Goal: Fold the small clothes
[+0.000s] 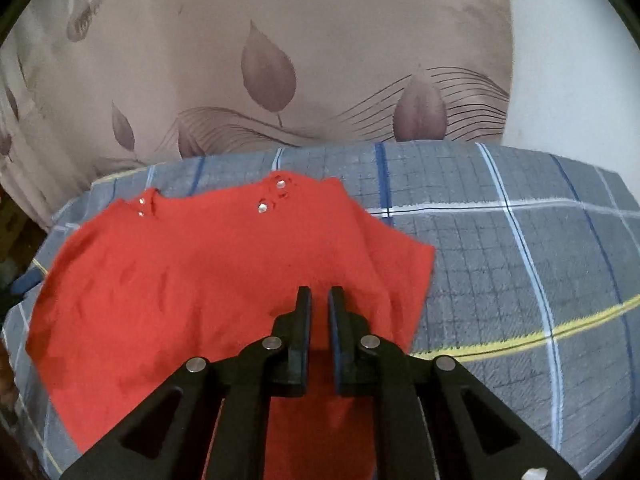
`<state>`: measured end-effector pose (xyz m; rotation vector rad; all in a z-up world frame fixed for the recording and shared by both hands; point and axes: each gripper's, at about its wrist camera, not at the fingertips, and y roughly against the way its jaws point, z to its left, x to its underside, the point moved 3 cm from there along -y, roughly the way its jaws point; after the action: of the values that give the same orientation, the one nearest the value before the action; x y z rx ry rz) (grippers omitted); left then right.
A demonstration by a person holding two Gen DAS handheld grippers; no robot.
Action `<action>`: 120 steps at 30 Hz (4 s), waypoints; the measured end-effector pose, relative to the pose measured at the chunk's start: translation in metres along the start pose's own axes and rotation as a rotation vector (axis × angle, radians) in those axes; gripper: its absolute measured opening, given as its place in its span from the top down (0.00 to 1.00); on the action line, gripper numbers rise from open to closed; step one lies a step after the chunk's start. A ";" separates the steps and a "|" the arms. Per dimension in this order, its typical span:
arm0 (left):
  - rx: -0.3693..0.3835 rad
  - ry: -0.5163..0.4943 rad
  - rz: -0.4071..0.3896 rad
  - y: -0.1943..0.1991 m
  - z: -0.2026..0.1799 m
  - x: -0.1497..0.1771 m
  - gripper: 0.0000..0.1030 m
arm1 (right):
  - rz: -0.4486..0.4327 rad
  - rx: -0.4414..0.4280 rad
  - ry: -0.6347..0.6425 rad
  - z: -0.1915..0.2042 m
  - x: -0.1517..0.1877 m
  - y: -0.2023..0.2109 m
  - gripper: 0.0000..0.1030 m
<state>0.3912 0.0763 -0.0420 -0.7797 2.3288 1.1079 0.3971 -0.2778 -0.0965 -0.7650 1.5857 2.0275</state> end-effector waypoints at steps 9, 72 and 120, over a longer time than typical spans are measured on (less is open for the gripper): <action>-0.183 0.198 -0.025 0.000 0.080 -0.024 0.45 | 0.011 -0.048 -0.050 -0.010 -0.002 -0.003 0.82; -0.016 -0.116 0.146 0.108 0.048 0.105 0.95 | 0.063 -0.226 -0.052 -0.019 0.121 0.113 0.91; -0.151 -0.156 0.325 -0.027 -0.048 -0.038 0.82 | -0.022 -0.364 -0.119 0.009 0.092 0.078 0.59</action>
<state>0.4299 0.0354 -0.0061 -0.3538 2.3100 1.4402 0.2769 -0.2866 -0.1000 -0.7668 1.1522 2.3308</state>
